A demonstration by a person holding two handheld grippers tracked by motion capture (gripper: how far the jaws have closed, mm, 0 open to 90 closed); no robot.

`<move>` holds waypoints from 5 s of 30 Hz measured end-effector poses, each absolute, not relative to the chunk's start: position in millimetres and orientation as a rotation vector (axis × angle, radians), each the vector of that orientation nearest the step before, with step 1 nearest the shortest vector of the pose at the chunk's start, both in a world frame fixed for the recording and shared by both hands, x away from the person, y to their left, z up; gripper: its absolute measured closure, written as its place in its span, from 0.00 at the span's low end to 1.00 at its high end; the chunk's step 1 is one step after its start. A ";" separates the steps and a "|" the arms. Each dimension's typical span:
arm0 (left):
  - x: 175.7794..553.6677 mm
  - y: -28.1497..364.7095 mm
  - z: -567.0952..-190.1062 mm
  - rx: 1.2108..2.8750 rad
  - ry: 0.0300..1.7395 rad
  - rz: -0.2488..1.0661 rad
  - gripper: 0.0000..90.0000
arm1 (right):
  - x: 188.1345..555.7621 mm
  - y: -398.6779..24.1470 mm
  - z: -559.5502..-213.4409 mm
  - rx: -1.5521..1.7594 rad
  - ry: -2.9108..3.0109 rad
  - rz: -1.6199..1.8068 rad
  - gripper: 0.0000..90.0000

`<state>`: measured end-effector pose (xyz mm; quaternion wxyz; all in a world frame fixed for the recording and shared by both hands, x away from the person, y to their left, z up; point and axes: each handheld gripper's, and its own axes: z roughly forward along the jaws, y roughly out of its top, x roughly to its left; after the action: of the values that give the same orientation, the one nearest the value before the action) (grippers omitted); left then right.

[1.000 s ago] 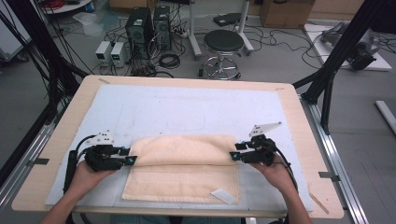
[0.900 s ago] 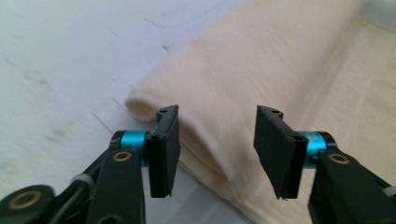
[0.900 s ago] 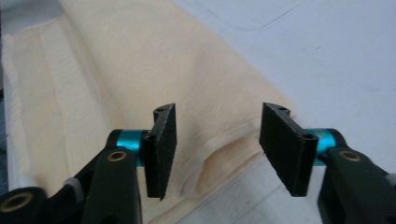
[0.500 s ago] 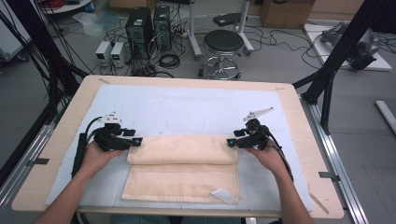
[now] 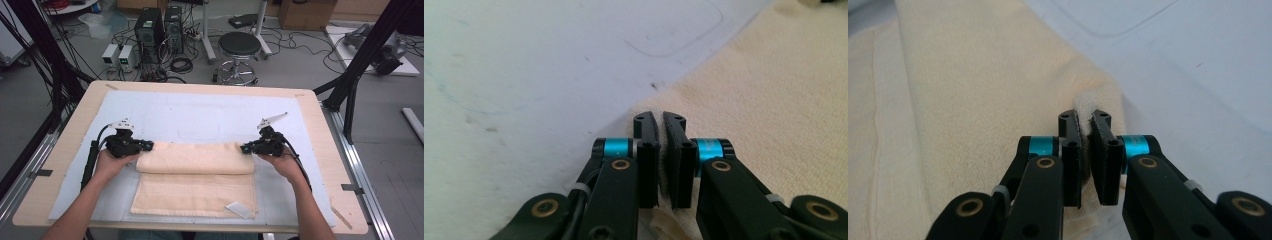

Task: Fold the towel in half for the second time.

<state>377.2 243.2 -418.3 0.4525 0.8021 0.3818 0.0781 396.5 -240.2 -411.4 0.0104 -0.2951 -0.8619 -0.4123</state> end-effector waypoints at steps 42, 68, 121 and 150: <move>251.8 268.4 -407.9 1.986 0.691 0.306 0.70 | 284.0 -256.5 -380.7 -0.795 -2.872 -1.449 0.68; 246.5 237.6 -394.5 2.032 0.514 0.284 0.97 | 282.8 -237.9 -383.7 -0.546 -2.928 -1.415 0.92; 279.2 232.5 -403.1 2.053 0.633 0.296 0.57 | 310.2 -240.6 -401.7 -0.794 -2.918 -1.393 0.54; 350.6 238.8 -443.0 2.052 0.973 0.219 0.82 | 360.6 -231.0 -436.3 -0.831 -2.790 -1.268 0.89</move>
<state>350.6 238.8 -443.0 0.4168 0.8176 0.3875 0.0872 360.6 -231.0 -436.3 -0.0168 -0.2618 -0.8784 -0.3994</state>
